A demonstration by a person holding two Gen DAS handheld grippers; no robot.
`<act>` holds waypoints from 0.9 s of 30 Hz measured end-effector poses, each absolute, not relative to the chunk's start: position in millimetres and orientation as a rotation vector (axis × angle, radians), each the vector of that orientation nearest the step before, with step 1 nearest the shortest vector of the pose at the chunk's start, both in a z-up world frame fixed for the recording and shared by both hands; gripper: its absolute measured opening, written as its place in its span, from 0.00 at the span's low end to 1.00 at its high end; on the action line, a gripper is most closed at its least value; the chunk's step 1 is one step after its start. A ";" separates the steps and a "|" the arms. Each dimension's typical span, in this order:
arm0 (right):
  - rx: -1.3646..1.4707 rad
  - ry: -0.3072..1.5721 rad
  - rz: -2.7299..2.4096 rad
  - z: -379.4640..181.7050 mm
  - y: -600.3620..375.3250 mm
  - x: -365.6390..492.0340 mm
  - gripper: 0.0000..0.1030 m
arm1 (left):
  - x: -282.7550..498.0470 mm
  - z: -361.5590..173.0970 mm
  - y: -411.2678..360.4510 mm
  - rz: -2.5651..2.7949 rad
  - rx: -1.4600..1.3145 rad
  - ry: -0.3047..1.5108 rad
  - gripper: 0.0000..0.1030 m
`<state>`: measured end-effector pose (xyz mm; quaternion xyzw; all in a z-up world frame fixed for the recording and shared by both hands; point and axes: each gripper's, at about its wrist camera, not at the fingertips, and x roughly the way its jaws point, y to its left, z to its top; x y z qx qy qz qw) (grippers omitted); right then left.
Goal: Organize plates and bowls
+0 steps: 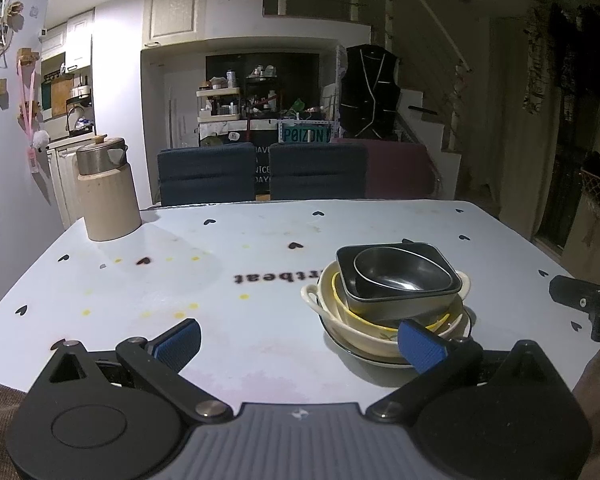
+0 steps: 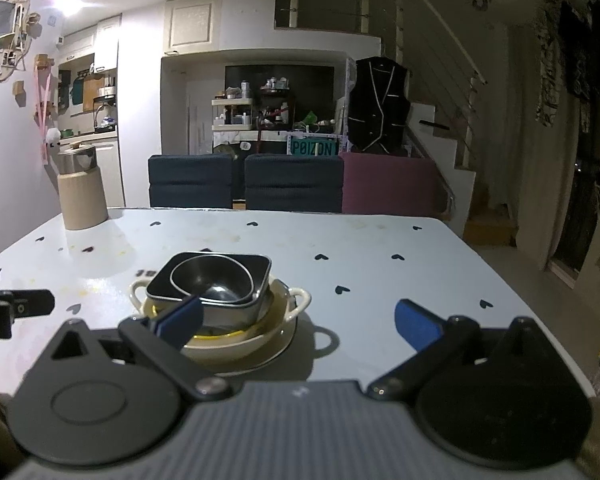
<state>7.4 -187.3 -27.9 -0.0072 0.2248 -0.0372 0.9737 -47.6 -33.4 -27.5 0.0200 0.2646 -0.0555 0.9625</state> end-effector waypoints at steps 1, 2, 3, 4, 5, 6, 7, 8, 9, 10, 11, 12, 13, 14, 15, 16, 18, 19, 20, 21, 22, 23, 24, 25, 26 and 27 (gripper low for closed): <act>-0.015 0.453 -0.076 -28.1 -187.0 7.1 1.00 | -47.6 -27.5 -33.6 -0.113 0.040 0.536 1.00; -0.016 0.454 -0.076 -27.9 -187.2 7.9 1.00 | -47.7 -27.6 -33.9 -0.116 0.040 0.535 1.00; -0.016 0.455 -0.075 -28.0 -187.4 8.4 1.00 | -47.5 -27.6 -34.0 -0.117 0.040 0.536 1.00; -0.016 0.455 -0.075 -28.3 -187.3 8.2 1.00 | -47.6 -27.6 -34.3 -0.118 0.039 0.536 1.00; -0.015 0.456 -0.075 -28.3 -187.4 8.8 1.00 | -47.6 -27.8 -34.4 -0.118 0.038 0.537 1.00; -0.015 0.456 -0.075 -29.0 -188.0 9.0 1.00 | -47.6 -27.6 -34.6 -0.118 0.037 0.537 1.00; -0.015 0.457 -0.075 -29.5 -188.0 9.1 1.00 | -47.6 -27.7 -34.6 -0.118 0.037 0.537 1.00; -0.016 0.457 -0.074 -29.5 -188.0 9.2 1.00 | -47.7 -27.6 -34.6 -0.119 0.038 0.536 1.00; -0.016 0.457 -0.075 -29.5 -187.9 9.3 1.00 | -47.6 -27.6 -34.5 -0.119 0.038 0.536 1.00; -0.017 0.457 -0.075 -29.4 -187.8 9.5 1.00 | -47.6 -27.6 -34.5 -0.119 0.038 0.537 1.00; -0.016 0.456 -0.075 -29.4 -187.7 9.3 1.00 | -47.6 -27.6 -34.5 -0.118 0.037 0.537 1.00; -0.015 0.456 -0.075 -29.5 -187.6 9.1 1.00 | -47.6 -27.6 -34.5 -0.118 0.037 0.537 1.00; -0.016 0.457 -0.075 -29.5 -187.5 9.2 1.00 | -47.5 -27.7 -34.6 -0.118 0.036 0.537 1.00; -0.016 0.456 -0.076 -29.5 -187.3 8.8 1.00 | -47.6 -27.6 -34.4 -0.118 0.037 0.536 1.00; -0.016 0.456 -0.076 -29.5 -187.3 8.8 1.00 | -47.6 -27.6 -34.4 -0.118 0.037 0.536 1.00; -0.016 0.456 -0.075 -29.5 -187.4 8.9 1.00 | -47.5 -27.6 -34.3 -0.119 0.037 0.536 1.00; -0.016 0.456 -0.076 -29.6 -187.0 8.7 1.00 | -47.5 -27.7 -34.3 -0.119 0.037 0.536 1.00; -0.016 0.456 -0.076 -29.5 -187.0 9.0 1.00 | -47.5 -27.7 -34.4 -0.119 0.037 0.536 1.00; -0.016 0.456 -0.076 -29.4 -187.1 9.1 1.00 | -47.5 -27.8 -34.4 -0.119 0.037 0.536 1.00; -0.016 0.456 -0.076 -29.5 -187.1 9.0 1.00 | -47.5 -27.7 -34.3 -0.119 0.037 0.537 1.00; -0.016 0.457 -0.076 -29.5 -187.2 9.0 1.00 | -47.5 -27.7 -34.2 -0.119 0.037 0.537 1.00; -0.016 0.456 -0.076 -29.6 -187.1 8.8 1.00 | -47.5 -27.7 -34.2 -0.119 0.036 0.537 1.00; -0.016 0.457 -0.075 -29.6 -187.1 8.9 1.00 | -47.4 -27.7 -34.3 -0.118 0.036 0.537 1.00; -0.016 0.457 -0.076 -29.6 -187.0 8.7 1.00 | -47.5 -27.8 -34.5 -0.118 0.036 0.536 1.00; -0.017 0.457 -0.076 -29.5 -187.0 9.1 1.00 | -47.5 -27.7 -34.2 -0.118 0.037 0.536 1.00; -0.017 0.457 -0.076 -29.5 -186.8 8.8 1.00 | -47.4 -27.8 -34.2 -0.119 0.037 0.536 1.00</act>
